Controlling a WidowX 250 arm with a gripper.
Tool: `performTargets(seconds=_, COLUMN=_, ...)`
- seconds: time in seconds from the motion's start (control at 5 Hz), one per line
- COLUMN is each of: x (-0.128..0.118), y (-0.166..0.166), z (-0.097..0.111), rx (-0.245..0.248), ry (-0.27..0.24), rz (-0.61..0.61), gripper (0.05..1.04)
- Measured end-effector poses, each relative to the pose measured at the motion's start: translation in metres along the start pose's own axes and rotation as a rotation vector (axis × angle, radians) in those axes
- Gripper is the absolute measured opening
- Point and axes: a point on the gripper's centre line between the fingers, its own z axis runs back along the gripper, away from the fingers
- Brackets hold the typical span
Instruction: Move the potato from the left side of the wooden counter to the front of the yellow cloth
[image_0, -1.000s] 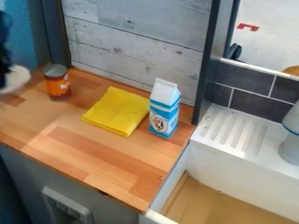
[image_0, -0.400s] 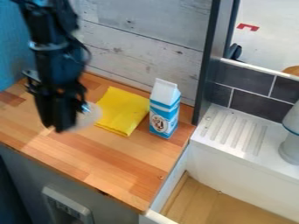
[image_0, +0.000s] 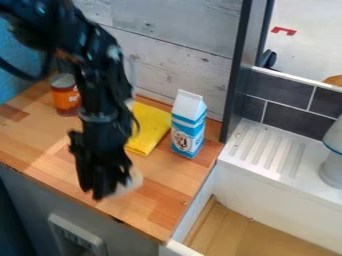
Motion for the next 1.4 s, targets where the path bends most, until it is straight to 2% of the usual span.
performTargets(seconds=0.2, x=0.008, y=-0.002, z=-0.021, rx=-0.021, ry=0.009, rz=-0.007, gripper=0.355)
performTargets(seconds=0.4, x=0.014, y=-0.003, z=-0.029, rx=-0.035, ry=0.023, rz=-0.005, gripper=0.347)
performTargets(seconds=0.6, x=0.019, y=-0.002, z=-0.033, rx=-0.04, ry=0.034, rz=-0.004, gripper=0.39)
performTargets(seconds=0.8, x=0.016, y=0.003, z=-0.031, rx=-0.025, ry=0.019, rz=0.021, gripper=0.695)
performTargets(seconds=1.0, x=0.004, y=0.031, z=0.009, rx=-0.055, ry=-0.117, rz=0.12, gripper=0.969)
performTargets(seconds=1.2, x=-0.011, y=0.048, z=0.049, rx=-0.062, ry=-0.229, rz=0.162, gripper=1.009)
performTargets(seconds=1.4, x=-0.015, y=0.088, z=0.086, rx=0.001, ry=-0.285, rz=0.212, gripper=1.002)
